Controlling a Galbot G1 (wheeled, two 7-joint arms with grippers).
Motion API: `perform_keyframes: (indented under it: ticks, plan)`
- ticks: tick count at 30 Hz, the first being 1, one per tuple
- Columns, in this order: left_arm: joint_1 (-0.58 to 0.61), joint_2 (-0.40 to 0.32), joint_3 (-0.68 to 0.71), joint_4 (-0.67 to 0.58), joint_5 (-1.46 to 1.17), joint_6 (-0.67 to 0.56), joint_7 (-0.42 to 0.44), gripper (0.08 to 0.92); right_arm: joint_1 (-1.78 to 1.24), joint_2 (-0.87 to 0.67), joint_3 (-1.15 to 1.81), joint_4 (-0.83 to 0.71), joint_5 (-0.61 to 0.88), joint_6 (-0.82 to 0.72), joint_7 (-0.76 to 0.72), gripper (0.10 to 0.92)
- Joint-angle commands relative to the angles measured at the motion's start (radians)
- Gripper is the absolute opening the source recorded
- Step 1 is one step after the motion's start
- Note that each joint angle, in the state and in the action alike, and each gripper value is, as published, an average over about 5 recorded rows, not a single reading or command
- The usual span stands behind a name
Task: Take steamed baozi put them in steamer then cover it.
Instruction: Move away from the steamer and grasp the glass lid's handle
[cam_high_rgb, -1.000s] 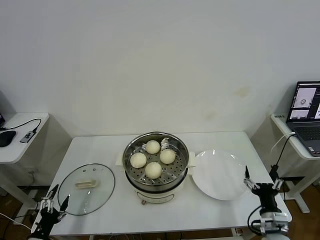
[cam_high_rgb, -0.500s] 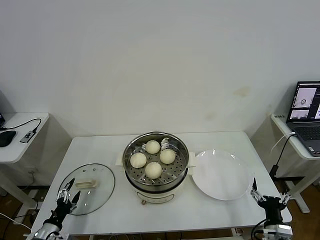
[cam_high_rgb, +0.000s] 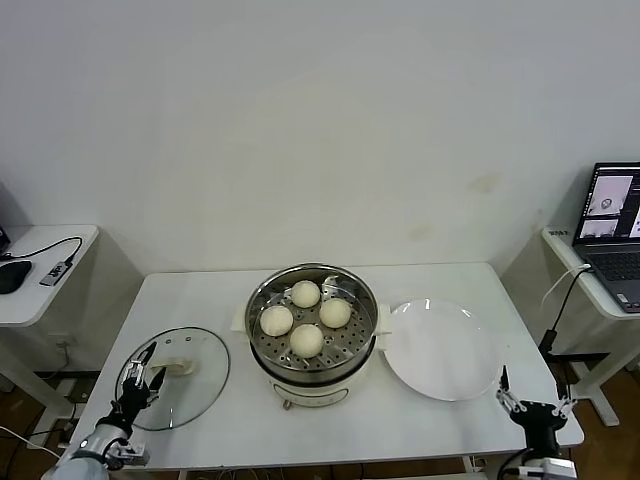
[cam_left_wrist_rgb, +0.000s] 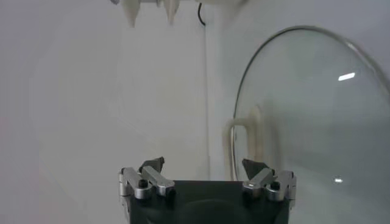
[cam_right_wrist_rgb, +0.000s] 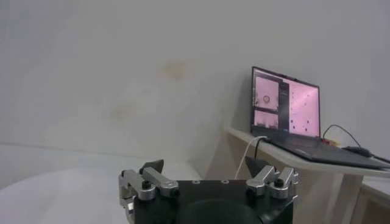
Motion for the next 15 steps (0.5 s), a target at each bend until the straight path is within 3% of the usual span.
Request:
perform_keyframes:
  ticks: [1, 15]
  plan:
    - [-0.076, -0.002, 0.012, 0.057, 0.012, 0.003, 0.0, 0.823, -0.005, 0.005, 0.0, -0.007, -0.01, 0.004, 0.002, 0.823]
    - [-0.116, -0.022, 0.034, 0.098, 0.012, 0.009, 0.002, 0.823, -0.005, 0.015, -0.005, -0.021, -0.029, 0.008, -0.004, 0.823]
